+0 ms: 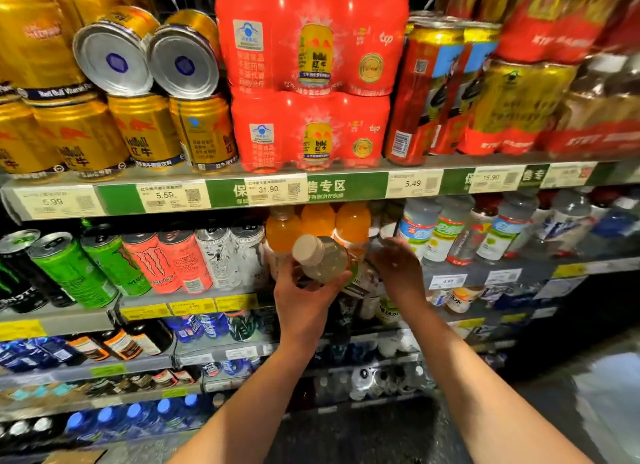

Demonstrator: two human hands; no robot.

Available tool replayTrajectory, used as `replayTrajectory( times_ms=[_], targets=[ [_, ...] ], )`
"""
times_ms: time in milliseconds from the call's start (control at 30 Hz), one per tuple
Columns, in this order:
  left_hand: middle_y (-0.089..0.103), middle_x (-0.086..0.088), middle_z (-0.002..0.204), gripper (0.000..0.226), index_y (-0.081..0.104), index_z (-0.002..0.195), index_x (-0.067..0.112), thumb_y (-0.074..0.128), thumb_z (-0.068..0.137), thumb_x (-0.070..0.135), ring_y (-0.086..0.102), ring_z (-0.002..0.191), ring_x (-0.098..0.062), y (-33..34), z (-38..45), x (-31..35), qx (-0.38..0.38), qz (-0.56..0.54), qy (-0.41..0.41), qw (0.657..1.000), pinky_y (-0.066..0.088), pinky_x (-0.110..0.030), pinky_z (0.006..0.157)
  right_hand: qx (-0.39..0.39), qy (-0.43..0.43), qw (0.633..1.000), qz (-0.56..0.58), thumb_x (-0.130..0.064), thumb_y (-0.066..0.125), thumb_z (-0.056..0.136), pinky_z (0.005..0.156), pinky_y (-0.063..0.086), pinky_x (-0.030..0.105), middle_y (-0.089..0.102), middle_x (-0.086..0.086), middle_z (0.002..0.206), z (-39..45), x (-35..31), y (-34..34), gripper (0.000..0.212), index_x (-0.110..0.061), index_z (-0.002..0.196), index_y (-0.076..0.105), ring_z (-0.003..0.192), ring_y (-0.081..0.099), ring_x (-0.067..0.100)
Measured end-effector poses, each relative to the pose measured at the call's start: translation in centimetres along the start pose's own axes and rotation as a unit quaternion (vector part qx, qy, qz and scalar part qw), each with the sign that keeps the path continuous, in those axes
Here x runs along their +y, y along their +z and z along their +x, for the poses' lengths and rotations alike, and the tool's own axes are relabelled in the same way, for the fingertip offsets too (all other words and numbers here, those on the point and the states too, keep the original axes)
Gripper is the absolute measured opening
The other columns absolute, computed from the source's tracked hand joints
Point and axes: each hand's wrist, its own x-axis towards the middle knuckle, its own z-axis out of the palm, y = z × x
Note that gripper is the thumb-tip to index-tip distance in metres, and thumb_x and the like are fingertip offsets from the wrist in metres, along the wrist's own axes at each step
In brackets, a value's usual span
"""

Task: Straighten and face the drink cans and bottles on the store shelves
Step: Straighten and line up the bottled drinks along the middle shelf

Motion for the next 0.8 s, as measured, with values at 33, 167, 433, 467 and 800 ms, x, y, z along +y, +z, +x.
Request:
replayTrajectory(
  times_ms=[33,167,433,467,800],
  targets=[
    [0.069,0.001,0.116,0.083,0.059,0.125,0.025,0.095,0.051,0.041,0.067,0.106,-0.011,0.7,-0.2,-0.2,0.006,-0.006,0.0,1.0,0.057,-0.02,0.079,0.007,-0.006,1.0,-0.015,-0.026,0.065,0.09,0.075,0.048,0.03,0.069,0.002,0.095,0.0,0.4,-0.3,0.013,-0.015,0.097,0.067,0.087,0.065,0.019],
    [0.073,0.003,0.109,0.075,0.062,0.122,0.021,0.096,0.055,0.025,0.07,0.101,-0.014,4.0,-1.0,-0.9,0.061,-0.008,0.002,0.998,0.056,-0.019,0.074,0.016,0.012,0.996,0.085,-0.013,0.072,0.087,0.068,0.045,0.014,0.064,-0.017,0.088,-0.2,1.5,-2.3,0.03,-0.039,0.085,0.056,0.078,0.062,-0.001],
    [0.071,0.004,0.102,0.064,0.065,0.118,0.013,0.091,0.061,0.001,0.066,0.086,0.006,12.0,-2.1,-1.1,0.146,-0.008,-0.006,0.989,0.051,-0.005,0.07,-0.037,0.007,0.995,0.095,-0.016,0.07,0.088,0.083,0.053,0.039,0.068,0.0,0.095,2.6,5.3,-8.1,0.017,-0.023,0.095,0.057,0.092,0.066,0.023],
    [0.069,0.0,0.109,0.07,0.062,0.123,0.007,0.092,0.06,0.002,0.065,0.091,0.005,12.8,-2.2,-1.1,0.162,-0.006,-0.011,0.987,0.052,-0.006,0.073,-0.044,0.0,0.995,0.093,-0.016,0.07,0.088,0.084,0.053,0.04,0.067,-0.003,0.094,2.8,5.9,-8.7,0.018,-0.023,0.097,0.056,0.092,0.066,0.022],
    [0.054,0.009,0.129,0.085,0.053,0.137,0.012,0.093,0.064,0.031,0.05,0.122,-0.004,16.0,-2.2,-1.1,0.261,0.125,0.044,0.956,0.046,-0.016,0.101,-0.093,-0.099,0.986,0.098,-0.018,0.065,0.088,0.085,0.051,0.037,0.07,0.009,0.093,4.3,8.2,-11.7,0.013,-0.007,0.095,0.066,0.092,0.067,0.024]
  ],
)
